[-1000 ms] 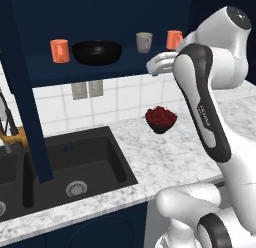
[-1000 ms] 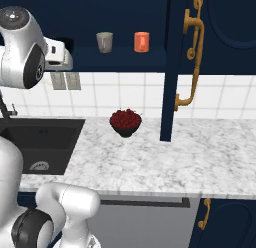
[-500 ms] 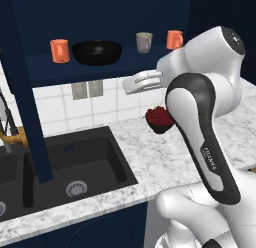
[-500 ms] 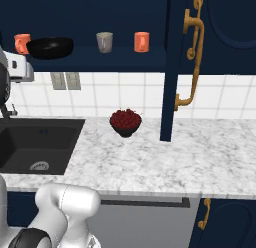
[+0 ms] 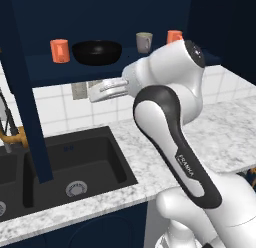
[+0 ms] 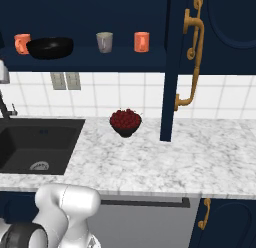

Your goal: Gather all objects into one cabinet and sort the glasses and bowls to opposite sides.

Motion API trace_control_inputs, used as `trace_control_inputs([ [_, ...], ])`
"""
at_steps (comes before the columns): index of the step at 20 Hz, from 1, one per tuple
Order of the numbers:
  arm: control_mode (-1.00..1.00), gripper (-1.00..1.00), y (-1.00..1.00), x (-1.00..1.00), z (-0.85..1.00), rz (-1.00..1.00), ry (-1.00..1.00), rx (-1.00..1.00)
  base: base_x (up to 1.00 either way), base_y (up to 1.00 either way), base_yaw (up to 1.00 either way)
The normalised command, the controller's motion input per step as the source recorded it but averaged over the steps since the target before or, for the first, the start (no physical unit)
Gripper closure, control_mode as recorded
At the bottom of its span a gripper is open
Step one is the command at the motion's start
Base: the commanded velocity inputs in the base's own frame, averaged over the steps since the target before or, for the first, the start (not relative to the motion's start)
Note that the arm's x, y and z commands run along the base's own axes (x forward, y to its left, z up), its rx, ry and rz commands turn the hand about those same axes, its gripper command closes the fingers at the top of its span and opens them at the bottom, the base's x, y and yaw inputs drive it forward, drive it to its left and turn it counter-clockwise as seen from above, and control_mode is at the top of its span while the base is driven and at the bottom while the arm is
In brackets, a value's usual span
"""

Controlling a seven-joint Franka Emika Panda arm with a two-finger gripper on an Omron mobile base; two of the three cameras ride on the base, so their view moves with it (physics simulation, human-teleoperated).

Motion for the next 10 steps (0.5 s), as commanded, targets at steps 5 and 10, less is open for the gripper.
trace_control_inputs([
  [5,-1.00,-1.00,0.29,0.21,0.14,-0.01,0.00,0.00,0.00,0.00,0.00],
  [10,-1.00,-1.00,0.02,0.11,0.51,-0.01,-0.05,0.00,0.00,0.00,0.00],
])
